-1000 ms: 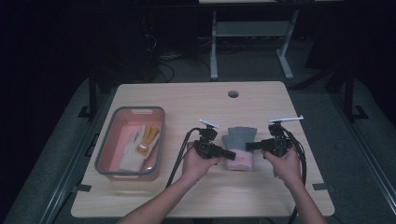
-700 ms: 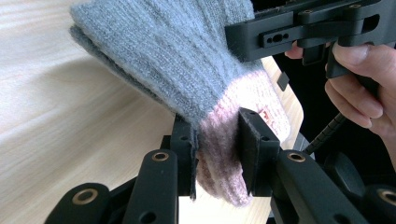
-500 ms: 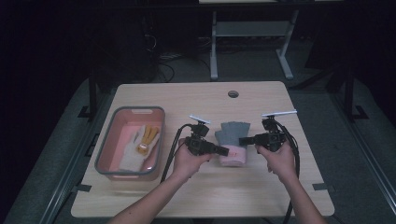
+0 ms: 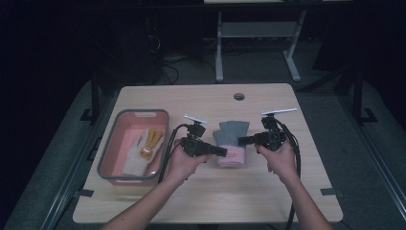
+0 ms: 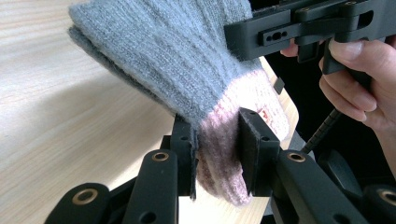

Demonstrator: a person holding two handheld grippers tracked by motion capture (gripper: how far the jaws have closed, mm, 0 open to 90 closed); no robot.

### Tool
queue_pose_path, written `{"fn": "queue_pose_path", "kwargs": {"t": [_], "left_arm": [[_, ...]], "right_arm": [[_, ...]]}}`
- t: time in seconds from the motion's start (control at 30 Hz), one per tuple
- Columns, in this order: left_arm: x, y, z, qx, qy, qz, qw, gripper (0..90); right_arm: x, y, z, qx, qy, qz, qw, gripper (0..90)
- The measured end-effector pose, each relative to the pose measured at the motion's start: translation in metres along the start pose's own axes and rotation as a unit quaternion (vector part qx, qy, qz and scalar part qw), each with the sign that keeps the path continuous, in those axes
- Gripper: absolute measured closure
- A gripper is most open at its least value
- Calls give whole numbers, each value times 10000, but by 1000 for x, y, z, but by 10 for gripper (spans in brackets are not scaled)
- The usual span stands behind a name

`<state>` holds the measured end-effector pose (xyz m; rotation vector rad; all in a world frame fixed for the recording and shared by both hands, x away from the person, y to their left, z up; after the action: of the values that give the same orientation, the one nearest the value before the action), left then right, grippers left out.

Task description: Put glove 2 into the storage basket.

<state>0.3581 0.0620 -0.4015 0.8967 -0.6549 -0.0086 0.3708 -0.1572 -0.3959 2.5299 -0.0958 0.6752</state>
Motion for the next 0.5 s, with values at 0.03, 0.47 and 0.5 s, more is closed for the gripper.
{"fn": "queue_pose_path", "kwargs": {"t": [0.03,0.47,0.5], "left_arm": [[0,1,-1,20,-31,9,10000,698],[0,20,-15,57,8,93,9999,696],[0,22,-17,61,0,96,9999,697]], "right_arm": [[1,-1,-2,7,19,2,10000,789],[12,-17,-13,167,83,-57,9998,788],[13,-18,-14,157,113,-80,9998,787]]}}
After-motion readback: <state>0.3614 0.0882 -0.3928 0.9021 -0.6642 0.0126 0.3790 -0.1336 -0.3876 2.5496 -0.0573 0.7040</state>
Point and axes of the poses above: each handheld gripper's, and its own axes: y roughly backward along the jaws, x roughly out of its top, z roughly to its right, the point moved 3 cm from there along -y, roughly forward along the jaws, and after that the axes turned 15 degrees about x, right-handed, at the moved point
